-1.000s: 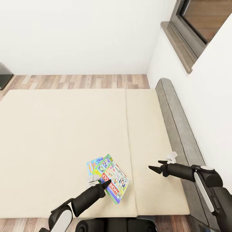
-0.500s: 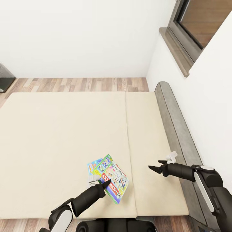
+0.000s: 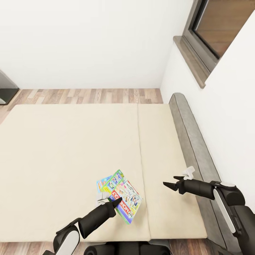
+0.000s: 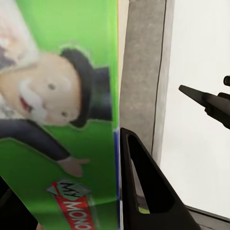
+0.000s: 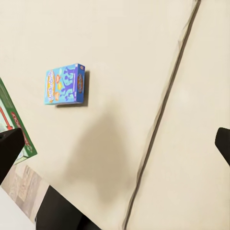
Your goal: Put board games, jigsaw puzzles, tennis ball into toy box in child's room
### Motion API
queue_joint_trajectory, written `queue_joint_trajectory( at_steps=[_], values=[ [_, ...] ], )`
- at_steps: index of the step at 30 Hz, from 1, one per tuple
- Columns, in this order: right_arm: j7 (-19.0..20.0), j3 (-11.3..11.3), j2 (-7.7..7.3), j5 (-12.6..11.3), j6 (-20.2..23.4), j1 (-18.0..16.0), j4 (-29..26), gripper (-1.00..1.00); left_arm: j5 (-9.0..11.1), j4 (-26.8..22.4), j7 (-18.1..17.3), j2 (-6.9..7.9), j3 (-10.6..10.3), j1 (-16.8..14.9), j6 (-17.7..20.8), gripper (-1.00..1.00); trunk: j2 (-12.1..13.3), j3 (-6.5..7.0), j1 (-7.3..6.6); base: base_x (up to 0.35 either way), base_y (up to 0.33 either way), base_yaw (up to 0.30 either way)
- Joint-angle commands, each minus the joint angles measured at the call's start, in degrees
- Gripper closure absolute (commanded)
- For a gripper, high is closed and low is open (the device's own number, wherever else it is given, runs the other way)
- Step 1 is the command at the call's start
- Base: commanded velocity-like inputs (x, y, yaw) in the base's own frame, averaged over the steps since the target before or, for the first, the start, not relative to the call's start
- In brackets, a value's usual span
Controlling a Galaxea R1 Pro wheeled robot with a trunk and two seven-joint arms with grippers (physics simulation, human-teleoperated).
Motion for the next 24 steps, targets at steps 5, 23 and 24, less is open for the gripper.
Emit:
queue_joint_trajectory(
  at_steps=[5,23,24],
  values=[
    [-0.03,0.18,-0.01,-0.31,0.47,-0.03,-0.03,-1.00,0.41,-0.03,0.10,0.03,-0.02,-0.03,0.28,1.00,-0.08,0.40,0.03,0.000,0.000,0.000],
    [0.12,0.60,-0.02,-0.32,0.47,-0.03,-0.42,-1.00,0.39,-0.03,0.06,-0.05,-0.17,-0.03,0.28,1.00,-0.08,1.21,0.03,0.000,0.000,0.000],
    [0.12,0.60,-0.02,-0.32,0.47,-0.03,-0.42,-1.00,0.39,-0.03,0.06,-0.05,-0.17,-0.03,0.28,1.00,-0.08,1.27,0.03,0.000,0.000,0.000]
  ],
)
